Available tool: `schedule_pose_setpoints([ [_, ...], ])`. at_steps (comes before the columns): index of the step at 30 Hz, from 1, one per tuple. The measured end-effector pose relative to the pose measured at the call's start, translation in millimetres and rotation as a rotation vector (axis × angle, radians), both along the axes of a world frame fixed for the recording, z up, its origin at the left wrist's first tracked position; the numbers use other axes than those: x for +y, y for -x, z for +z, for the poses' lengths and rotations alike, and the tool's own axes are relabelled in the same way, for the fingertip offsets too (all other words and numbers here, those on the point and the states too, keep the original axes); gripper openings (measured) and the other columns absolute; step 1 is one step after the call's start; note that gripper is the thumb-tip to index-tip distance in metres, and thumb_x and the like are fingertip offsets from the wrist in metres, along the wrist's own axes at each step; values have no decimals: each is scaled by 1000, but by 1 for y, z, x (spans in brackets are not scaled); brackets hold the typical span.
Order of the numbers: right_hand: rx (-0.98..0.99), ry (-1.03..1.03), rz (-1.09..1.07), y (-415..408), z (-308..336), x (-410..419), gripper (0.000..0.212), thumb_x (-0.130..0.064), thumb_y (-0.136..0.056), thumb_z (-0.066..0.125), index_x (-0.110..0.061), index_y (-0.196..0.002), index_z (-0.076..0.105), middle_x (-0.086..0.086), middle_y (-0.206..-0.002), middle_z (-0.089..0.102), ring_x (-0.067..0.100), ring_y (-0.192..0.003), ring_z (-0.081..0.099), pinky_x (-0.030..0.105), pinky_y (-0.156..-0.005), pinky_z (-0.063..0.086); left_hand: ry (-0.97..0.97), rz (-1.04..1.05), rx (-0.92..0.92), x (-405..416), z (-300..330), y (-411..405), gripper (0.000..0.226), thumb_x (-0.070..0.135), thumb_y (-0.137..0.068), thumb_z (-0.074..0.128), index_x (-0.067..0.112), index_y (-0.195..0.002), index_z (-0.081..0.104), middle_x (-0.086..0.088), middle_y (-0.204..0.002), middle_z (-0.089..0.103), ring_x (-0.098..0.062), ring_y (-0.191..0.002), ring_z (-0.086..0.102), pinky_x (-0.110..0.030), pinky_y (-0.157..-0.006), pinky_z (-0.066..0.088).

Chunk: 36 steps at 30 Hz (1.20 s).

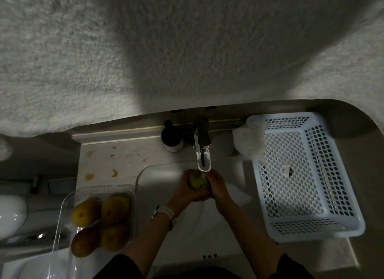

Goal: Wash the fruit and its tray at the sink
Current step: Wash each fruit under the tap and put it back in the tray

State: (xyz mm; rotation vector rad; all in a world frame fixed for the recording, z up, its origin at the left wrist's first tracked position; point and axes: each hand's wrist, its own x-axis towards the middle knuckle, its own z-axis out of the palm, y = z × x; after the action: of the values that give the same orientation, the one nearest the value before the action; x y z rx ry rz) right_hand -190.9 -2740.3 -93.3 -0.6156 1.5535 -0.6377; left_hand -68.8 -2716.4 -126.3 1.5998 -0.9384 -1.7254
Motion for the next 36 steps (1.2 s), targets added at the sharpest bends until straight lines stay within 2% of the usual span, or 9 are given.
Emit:
schedule_pose_setpoints([
  [4,47,4,53,-3,-8,-2,16,-22,-94,54,-17,-98,69,6,-95,72,24,-94,68,40,-86,55,-285,153,185,0,3,-4,51,48,-74,77,31,-116,54,-7,-120,61,-28,-103,66,-42,-70,60],
  [6,71,14,77,-6,-11,-1,12,-29,-92,59,-23,-96,69,0,-93,72,18,-92,68,39,-88,55,-419,247,204,-5,3,-2,38,53,-86,62,28,-113,56,-10,-115,63,-32,-100,66,-44,-66,59],
  [10,161,83,124,-12,-10,5,23,-48,-82,69,-26,-90,67,-4,-86,71,12,-84,67,33,-80,55,-731,374,303,-20,4,7,49,54,-94,43,11,-112,60,-18,-103,64,-34,-91,62,-43,-65,52],
  [14,180,191,194,-3,-8,5,31,-33,-80,75,-10,-98,66,10,-92,69,23,-89,66,39,-82,53,-834,295,412,-26,3,7,56,53,-94,36,6,-113,60,-21,-111,61,-38,-106,58,-51,-89,48],
  [17,203,223,237,4,-7,8,31,-35,-79,76,-16,-102,65,2,-95,68,15,-91,65,33,-81,53,-822,206,401,-30,4,9,58,56,-94,40,7,-116,60,-22,-117,61,-39,-106,59,-54,-82,51],
  [22,244,185,9,12,-9,10,7,-26,-88,65,-20,-87,62,-1,-83,66,17,-81,64,31,-73,52,-720,159,364,-31,3,27,56,54,-94,49,10,-127,57,-22,-128,59,-43,-114,58,-61,-83,52],
  [28,261,49,-79,6,-15,5,9,-36,-89,61,-27,-87,58,-8,-83,62,13,-81,59,30,-77,47,-609,215,163,-23,1,32,26,42,-96,54,20,-107,61,-18,-120,60,-41,-96,65,-50,-59,58],
  [33,226,-90,-189,-3,-18,2,24,-42,-89,61,-18,-88,63,6,-92,66,25,-90,62,42,-87,51,-465,192,54,-13,-6,28,27,50,-93,55,26,-103,61,-11,-107,68,-32,-80,71,-40,-52,58],
  [36,297,-1,-114,-8,-17,4,19,-39,-90,58,-22,-83,59,1,-85,64,24,-87,63,35,-79,50,-438,289,80,-18,-15,25,27,40,-97,51,18,-101,66,-17,-106,70,-26,-69,72,-34,-47,55],
])
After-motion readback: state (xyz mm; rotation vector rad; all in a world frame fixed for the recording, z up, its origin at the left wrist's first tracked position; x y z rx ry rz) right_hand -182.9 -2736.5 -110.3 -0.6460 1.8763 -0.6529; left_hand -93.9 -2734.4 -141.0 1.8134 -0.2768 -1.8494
